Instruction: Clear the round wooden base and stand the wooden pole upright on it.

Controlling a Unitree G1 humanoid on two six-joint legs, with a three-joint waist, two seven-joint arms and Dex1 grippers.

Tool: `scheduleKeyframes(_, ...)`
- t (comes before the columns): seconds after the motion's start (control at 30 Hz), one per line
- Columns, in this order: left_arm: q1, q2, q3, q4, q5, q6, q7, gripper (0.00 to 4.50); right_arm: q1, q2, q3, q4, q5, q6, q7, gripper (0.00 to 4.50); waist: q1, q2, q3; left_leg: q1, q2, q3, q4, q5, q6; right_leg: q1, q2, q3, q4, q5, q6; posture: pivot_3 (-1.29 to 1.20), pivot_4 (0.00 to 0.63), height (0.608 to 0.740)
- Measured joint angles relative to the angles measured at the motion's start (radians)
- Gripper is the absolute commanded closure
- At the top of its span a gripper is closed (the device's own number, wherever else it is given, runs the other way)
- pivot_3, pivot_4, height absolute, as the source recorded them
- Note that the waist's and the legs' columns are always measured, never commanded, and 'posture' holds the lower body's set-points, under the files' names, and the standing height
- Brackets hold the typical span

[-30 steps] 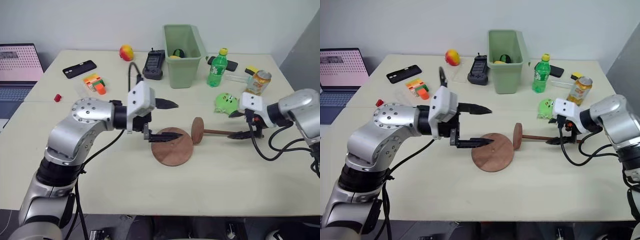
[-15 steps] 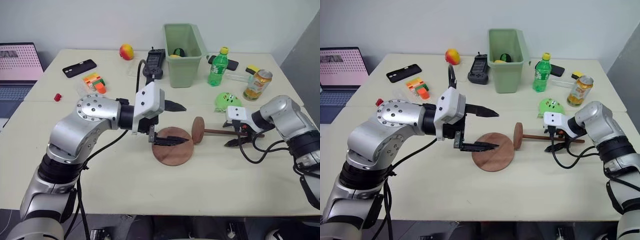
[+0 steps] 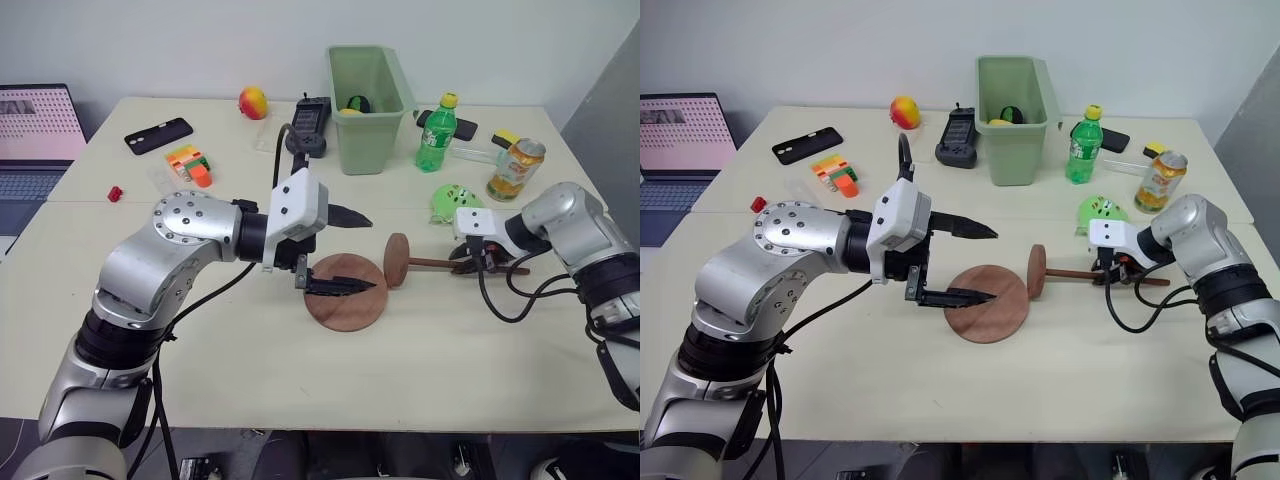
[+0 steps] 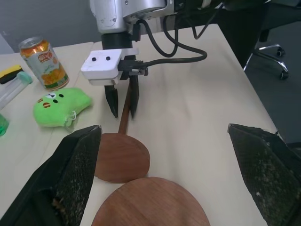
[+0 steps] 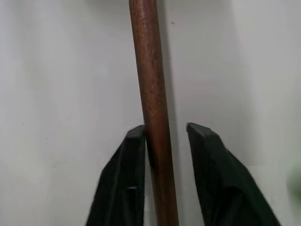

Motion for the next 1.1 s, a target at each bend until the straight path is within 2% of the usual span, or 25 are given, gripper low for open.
scheduleKeyframes(0.07, 0.0, 0.001, 0.0, 0.0, 0.0, 0.0, -0.005, 0.0, -0.001, 0.002, -0.001, 0.004, 0.0, -0.001, 0.003, 4.3, 0.0, 0.0, 0.0, 0.0, 0.0, 0.0, 0.0, 0.0, 0.0, 0.0, 0.0, 0.0, 0.0, 0.0, 0.0, 0.0, 0.15, 0.74)
scheduleKeyframes(0.3, 0.018, 0.004, 0.025, 0.001, -0.005, -0.014, -0.015, 0.0, -0.015, 0.015, -0.011, 0.015, 0.004, 0.027, 0.023, 4.3, -0.002, 0.0, 0.0, 0.0, 0.0, 0.0, 0.0, 0.0, 0.0, 0.0, 0.0, 0.0, 0.0, 0.0, 0.0, 0.0, 0.15, 0.74)
scheduleKeyframes(0.43, 0.128, -0.048, 0.156, -0.004, -0.067, -0.049, 0.039, 0.0, -0.078, 0.064, -0.144, -0.013, 0.13, 0.166, 0.034, 4.3, -0.011, 0.001, 0.0, 0.0, 0.002, 0.0, 0.0, 0.0, 0.0, -0.001, 0.0, 0.001, 0.001, 0.0, 0.0, 0.0, 0.15, 0.74)
scheduleKeyframes(0.53, 0.295, -0.094, 0.295, -0.033, -0.106, -0.121, 0.081, 0.0, -0.094, 0.143, -0.321, -0.177, 0.334, 0.374, -0.005, 4.3, -0.024, 0.002, 0.0, -0.001, 0.004, -0.004, 0.0, 0.0, 0.0, -0.002, 0.0, -0.001, 0.001, 0.0, 0.0, 0.0, 0.15, 0.74)
scheduleKeyframes(0.6, 0.398, -0.099, 0.362, -0.094, -0.137, -0.117, 0.134, 0.0, -0.08, 0.234, -0.429, -0.324, 0.464, 0.527, -0.093, 4.3, -0.024, 0.001, 0.0, -0.002, 0.004, -0.006, -0.001, 0.0, 0.0, -0.001, 0.0, -0.002, 0.001, 0.0, 0.0, 0.0, 0.15, 0.74)
scheduleKeyframes(0.63, 0.488, -0.093, 0.4, -0.15, -0.16, -0.099, 0.165, 0.0, -0.045, 0.318, -0.475, -0.434, 0.529, 0.59, -0.184, 4.3, -0.021, 0.001, -0.001, -0.002, 0.002, -0.006, -0.002, 0.0, 0.0, -0.002, -0.001, -0.003, 0.001, 0.0, 0.0, 0.0, 0.15, 0.74)
scheduleKeyframes(0.67, 0.548, -0.096, 0.428, -0.189, -0.173, -0.095, 0.179, 0.0, -0.007, 0.368, -0.505, -0.493, 0.56, 0.604, -0.233, 4.3, -0.023, -0.001, -0.004, 0.0, 0.005, -0.006, -0.002, 0.0, 0.0, -0.001, -0.001, -0.001, 0.001, 0.0, 0.0, 0.0, 0.15, 0.74)
scheduleKeyframes(0.77, 0.833, -0.132, 0.485, -0.312, -0.201, -0.101, 0.205, 0.0, 0.21, 0.574, -0.497, -0.695, 0.602, 0.541, -0.399, 4.3, -0.023, -0.001, -0.006, -0.002, 0.002, -0.005, -0.002, -0.001, 0.001, -0.002, -0.002, 0.0, 0.0, 0.0, 0.0, 0.0, 0.15, 0.74)
scheduleKeyframes(0.83, 1.022, -0.164, 0.543, -0.389, -0.212, -0.135, 0.208, 0.0, 0.325, 0.691, -0.43, -0.746, 0.573, 0.453, -0.516, 4.3, -0.009, 0.0, -0.005, -0.003, -0.001, -0.005, 0.0, -0.002, 0.003, -0.003, -0.005, 0.001, 0.003, 0.001, 0.001, 0.0, 0.15, 0.74)
scheduleKeyframes(0.97, 1.23, -0.206, 0.578, -0.441, -0.184, -0.242, 0.187, 0.0, 0.401, 0.78, -0.358, -0.795, 0.511, 0.259, -0.601, 4.3, 0.006, 0.001, -0.005, 0.006, -0.002, -0.005, 0.0, -0.002, 0.003, 0.006, -0.004, 0.0, 0.0, 0.003, 0.003, 0.0, 0.15, 0.74)
scheduleKeyframes(1.03, 1.296, -0.226, 0.578, -0.447, -0.157, -0.289, 0.177, 0.0, 0.445, 0.793, -0.336, -0.772, 0.489, 0.177, -0.618, 4.3, 0.006, 0.0, -0.005, 0.015, -0.002, -0.002, -0.003, -0.002, 0.004, 0.014, -0.002, 0.001, -0.002, 0.003, 0.002, 0.0, 0.15, 0.74)
scheduleKeyframes(1.1, 1.328, -0.231, 0.574, -0.452, -0.139, -0.323, 0.175, 0.0, 0.474, 0.793, -0.327, -0.738, 0.469, 0.122, -0.632, 4.3, 0.006, 0.001, -0.005, 0.016, -0.001, -0.001, -0.003, -0.002, 0.004, 0.015, 0.0, 0.001, -0.002, 0.003, 0.002, 0.0, 0.15, 0.74)
